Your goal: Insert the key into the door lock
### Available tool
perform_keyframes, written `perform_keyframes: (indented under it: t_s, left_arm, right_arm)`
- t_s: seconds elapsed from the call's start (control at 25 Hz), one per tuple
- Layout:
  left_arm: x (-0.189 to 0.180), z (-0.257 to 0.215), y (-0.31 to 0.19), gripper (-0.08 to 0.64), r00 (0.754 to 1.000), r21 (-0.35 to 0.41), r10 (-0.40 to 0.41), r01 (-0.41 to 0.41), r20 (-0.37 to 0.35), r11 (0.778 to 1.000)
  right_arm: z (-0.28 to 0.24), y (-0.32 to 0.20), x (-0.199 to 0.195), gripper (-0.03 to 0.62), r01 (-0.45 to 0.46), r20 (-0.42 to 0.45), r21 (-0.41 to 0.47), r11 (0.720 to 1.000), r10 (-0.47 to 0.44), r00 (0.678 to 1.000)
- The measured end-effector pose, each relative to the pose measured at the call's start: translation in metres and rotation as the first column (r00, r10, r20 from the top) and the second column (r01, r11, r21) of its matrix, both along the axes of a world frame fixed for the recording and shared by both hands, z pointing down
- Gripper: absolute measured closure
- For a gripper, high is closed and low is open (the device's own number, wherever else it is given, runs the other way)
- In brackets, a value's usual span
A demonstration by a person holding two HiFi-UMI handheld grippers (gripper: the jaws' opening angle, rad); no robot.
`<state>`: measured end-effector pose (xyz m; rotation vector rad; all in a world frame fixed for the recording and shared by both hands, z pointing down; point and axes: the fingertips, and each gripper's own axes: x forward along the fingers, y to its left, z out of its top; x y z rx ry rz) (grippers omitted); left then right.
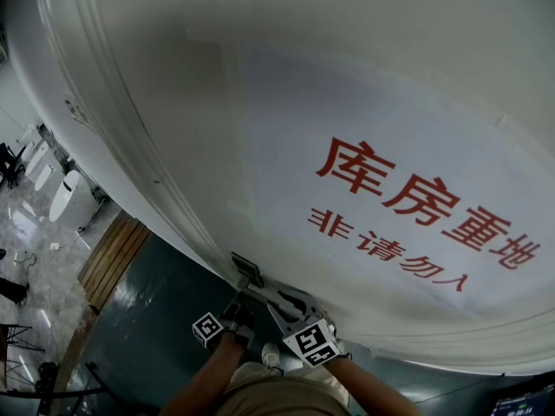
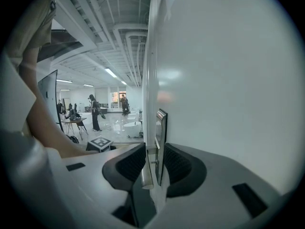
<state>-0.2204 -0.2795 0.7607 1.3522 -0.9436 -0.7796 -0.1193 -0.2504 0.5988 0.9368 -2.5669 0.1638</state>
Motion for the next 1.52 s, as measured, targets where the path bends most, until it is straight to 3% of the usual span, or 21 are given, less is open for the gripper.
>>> perform_keyframes:
  t_s: [0.12, 0.36, 0.56, 0.72, 0.96, 1.2, 1.4, 1.52]
  left_arm:
    - [0.001, 0.000, 0.000, 0.529, 0.999, -0.007, -0.015, 0.015, -0.031, 1.000]
    - [0.004, 0.001, 0.001, 0.529, 1.000, 0.009, 0.009, -0.009, 0.027, 1.000]
    - [0.000, 0.001, -0.002, 0.529, 1.000, 0.001, 0.005, -0.005, -0.009, 1.000]
    - [0.002, 0.001, -0.002, 0.529, 0.999, 0.028, 0.019, -0.021, 0.047, 0.999]
    - [0.000, 0.002, -0.004, 0.529, 1.000, 0.019, 0.005, -0.005, -0.003, 1.000]
    - [0.006, 0.000, 0.000, 0.529, 0.998, 0.034, -0.003, 0.001, 0.063, 0.999]
    - [0.001, 0.000, -0.001, 0.529, 1.000, 0.015, -0.002, 0.002, 0.020, 1.000]
    - [0.001, 0.000, -0.003, 0.529, 0.999, 0.033, 0.002, -0.004, 0.048, 0.999]
  right_arm:
    - [0.000, -0.001, -0.002, 0.471, 0.003, -0.001, -0.001, 1.000, -0.003, 1.000]
    - [0.002, 0.000, -0.004, 0.471, 0.008, -0.006, -0.004, 1.000, -0.008, 1.000]
    - [0.004, 0.000, -0.003, 0.471, 0.014, -0.018, -0.001, 1.000, -0.014, 1.000]
    - [0.004, 0.001, -0.004, 0.471, 0.015, -0.024, 0.002, 1.000, -0.015, 1.000]
    - [0.004, 0.005, -0.009, 0.471, 0.024, -0.022, -0.004, 1.000, -0.024, 0.999]
    - [0.007, 0.007, -0.011, 0.471, 0.019, -0.019, -0.012, 1.000, -0.020, 1.000]
    - [0.008, 0.009, -0.013, 0.471, 0.021, -0.017, -0.015, 1.000, -0.022, 1.000]
    - [0.007, 0.007, -0.013, 0.471, 0.025, -0.020, -0.008, 1.000, -0.026, 0.999]
